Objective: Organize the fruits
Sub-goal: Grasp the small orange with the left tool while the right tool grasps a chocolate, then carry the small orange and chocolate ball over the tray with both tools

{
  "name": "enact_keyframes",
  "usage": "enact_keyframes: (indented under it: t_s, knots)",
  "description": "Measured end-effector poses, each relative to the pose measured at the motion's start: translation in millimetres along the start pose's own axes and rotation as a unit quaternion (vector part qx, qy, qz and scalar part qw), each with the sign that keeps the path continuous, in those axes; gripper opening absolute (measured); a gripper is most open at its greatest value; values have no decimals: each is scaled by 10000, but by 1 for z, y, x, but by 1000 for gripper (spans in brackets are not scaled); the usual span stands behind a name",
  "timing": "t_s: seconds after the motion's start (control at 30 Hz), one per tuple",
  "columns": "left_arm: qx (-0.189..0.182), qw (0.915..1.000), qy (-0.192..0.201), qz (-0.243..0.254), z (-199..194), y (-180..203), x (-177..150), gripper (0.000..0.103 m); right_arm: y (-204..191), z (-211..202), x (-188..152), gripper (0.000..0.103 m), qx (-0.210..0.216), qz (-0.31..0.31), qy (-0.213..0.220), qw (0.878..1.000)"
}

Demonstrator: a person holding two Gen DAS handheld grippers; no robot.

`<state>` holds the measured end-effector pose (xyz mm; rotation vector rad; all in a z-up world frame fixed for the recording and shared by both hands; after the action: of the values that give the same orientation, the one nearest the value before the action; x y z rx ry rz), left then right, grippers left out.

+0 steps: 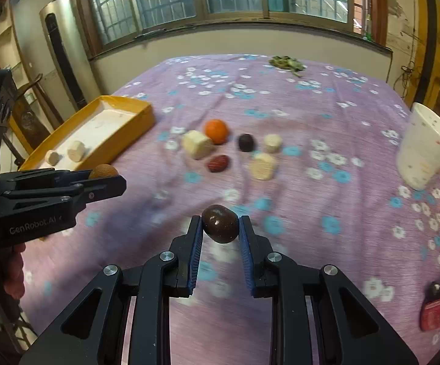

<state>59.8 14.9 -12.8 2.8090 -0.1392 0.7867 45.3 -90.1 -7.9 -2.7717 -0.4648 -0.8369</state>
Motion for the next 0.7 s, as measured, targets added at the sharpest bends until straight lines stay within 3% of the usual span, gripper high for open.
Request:
enact_keyframes:
  t_s: [0.4,0.7]
  knots:
    - [320,9976,239,-574,-31,-113,8,34,-120,43,59,23,567,-538,-67,9969]
    - [636,9930,209,-969,-31,-196,22,34,-183,85,104,23,849,-764,-186,9933]
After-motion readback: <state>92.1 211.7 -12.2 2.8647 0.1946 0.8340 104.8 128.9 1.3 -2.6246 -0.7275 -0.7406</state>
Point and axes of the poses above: each gripper's, at about its wrist camera, not at the fingertips, and z roughly the way its jaws point, y to its right, x to its top, the point moved 10 cm from there along z, roughly the way its jaws point, and after that the axes turned 5 degrees about -y, right-handed, at the moved point
